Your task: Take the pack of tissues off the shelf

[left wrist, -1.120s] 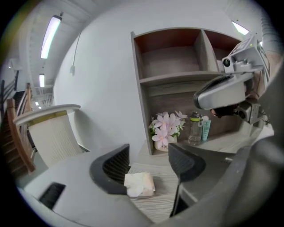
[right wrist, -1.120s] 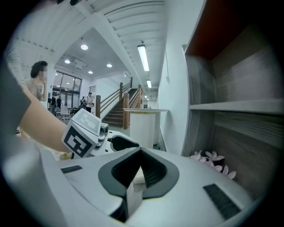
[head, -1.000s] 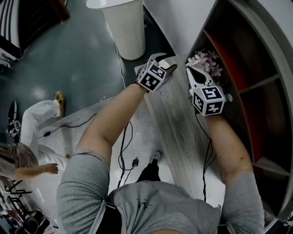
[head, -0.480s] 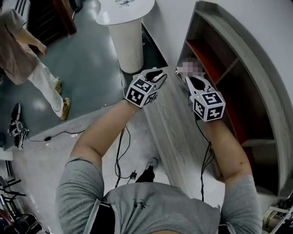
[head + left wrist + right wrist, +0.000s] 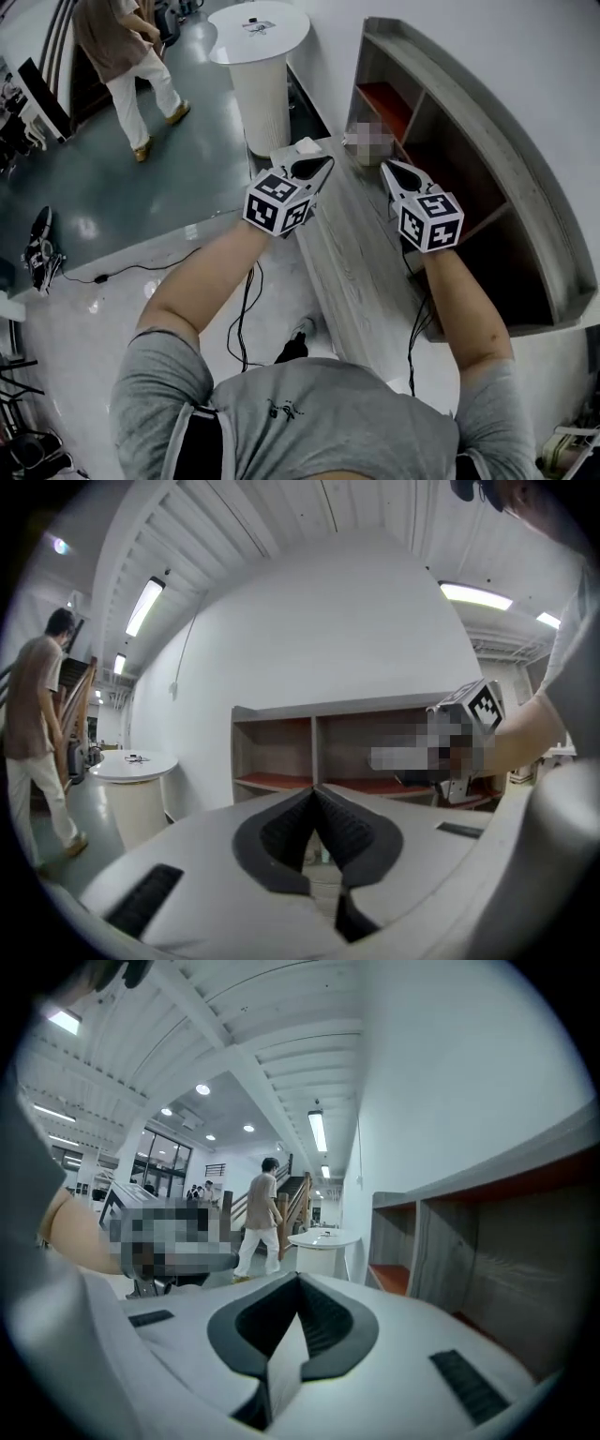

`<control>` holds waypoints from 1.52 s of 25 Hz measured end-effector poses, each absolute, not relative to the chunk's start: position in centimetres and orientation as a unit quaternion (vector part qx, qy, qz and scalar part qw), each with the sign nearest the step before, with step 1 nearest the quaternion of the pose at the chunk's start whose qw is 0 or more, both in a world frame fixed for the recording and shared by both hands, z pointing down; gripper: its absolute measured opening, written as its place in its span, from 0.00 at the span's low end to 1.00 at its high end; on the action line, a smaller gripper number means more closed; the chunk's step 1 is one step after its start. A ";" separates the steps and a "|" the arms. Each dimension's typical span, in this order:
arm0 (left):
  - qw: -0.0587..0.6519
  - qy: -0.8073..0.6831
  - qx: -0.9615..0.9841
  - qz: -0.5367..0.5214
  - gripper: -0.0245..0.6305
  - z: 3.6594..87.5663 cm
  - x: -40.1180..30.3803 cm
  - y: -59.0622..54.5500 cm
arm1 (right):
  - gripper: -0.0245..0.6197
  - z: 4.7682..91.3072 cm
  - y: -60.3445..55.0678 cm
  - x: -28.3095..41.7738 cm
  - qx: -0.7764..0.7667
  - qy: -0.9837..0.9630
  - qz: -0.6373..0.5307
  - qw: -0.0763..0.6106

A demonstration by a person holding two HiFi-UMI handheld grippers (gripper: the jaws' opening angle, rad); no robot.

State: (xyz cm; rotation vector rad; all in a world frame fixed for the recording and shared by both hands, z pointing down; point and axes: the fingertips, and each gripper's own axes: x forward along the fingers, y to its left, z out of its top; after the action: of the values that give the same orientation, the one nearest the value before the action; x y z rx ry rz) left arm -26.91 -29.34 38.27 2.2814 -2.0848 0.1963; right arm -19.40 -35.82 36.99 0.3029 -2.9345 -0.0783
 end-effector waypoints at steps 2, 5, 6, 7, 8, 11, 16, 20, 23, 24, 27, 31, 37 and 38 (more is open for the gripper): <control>0.022 -0.673 0.737 0.057 0.05 37.3 -23.8 -27.4 | 0.05 36.6 -34.2 -16.5 0.096 -0.991 -0.024 0.093; 0.026 -0.675 0.736 0.042 0.05 36.5 -19.2 -24.1 | 0.05 36.8 -31.5 -11.8 0.087 -0.992 -0.018 0.094; 0.027 -0.676 0.735 0.038 0.05 36.3 -17.7 -23.0 | 0.05 36.8 -30.7 -10.2 0.084 -0.992 -0.016 0.094; 0.027 -0.677 0.734 0.035 0.05 36.1 -16.2 -22.0 | 0.05 36.8 -30.0 -8.7 0.082 -0.992 -0.015 0.093; 0.028 -0.678 0.734 0.034 0.05 36.0 -14.6 -21.0 | 0.05 36.8 -29.3 -7.2 0.079 -0.992 -0.013 0.094; 0.033 -0.677 0.735 0.029 0.05 36.0 -10.1 -18.2 | 0.05 36.5 -27.4 -2.9 0.069 -0.993 -0.013 0.093; 0.058 -0.681 0.730 0.003 0.05 37.5 -4.3 -13.3 | 0.05 37.4 -22.9 3.2 0.039 -0.995 -0.016 0.091; 0.065 -0.687 0.724 -0.009 0.05 38.6 -1.0 -10.3 | 0.05 38.4 -20.2 6.6 0.023 -0.996 -0.005 0.088; 0.059 -0.689 0.722 -0.011 0.05 38.9 0.7 -8.1 | 0.05 39.3 -18.3 8.3 0.021 -0.996 -0.003 0.091; 0.060 -0.690 0.721 -0.015 0.05 38.9 1.0 -7.5 | 0.05 39.5 -17.8 8.6 0.020 -0.996 -0.002 0.092; 0.070 -0.690 0.720 -0.026 0.05 39.5 1.5 -6.0 | 0.05 40.3 -16.3 8.8 0.008 -0.996 0.010 0.089; 0.064 -0.683 0.728 -0.007 0.05 40.8 3.0 -3.6 | 0.05 40.7 -13.7 8.9 -0.015 -0.996 0.018 0.082; 0.070 -0.680 0.729 -0.004 0.05 41.8 3.3 -1.2 | 0.05 40.6 -12.2 9.1 -0.023 -0.996 0.026 0.076; 0.074 -0.680 0.730 -0.007 0.05 41.8 3.4 -1.1 | 0.05 40.5 -12.2 9.2 -0.023 -0.996 0.025 0.077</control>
State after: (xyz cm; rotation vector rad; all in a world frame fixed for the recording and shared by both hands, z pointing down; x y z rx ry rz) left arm 3.36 -1.11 41.81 2.1896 -2.0406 -0.0221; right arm 9.18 -12.16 40.54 -0.0698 -2.9856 0.0751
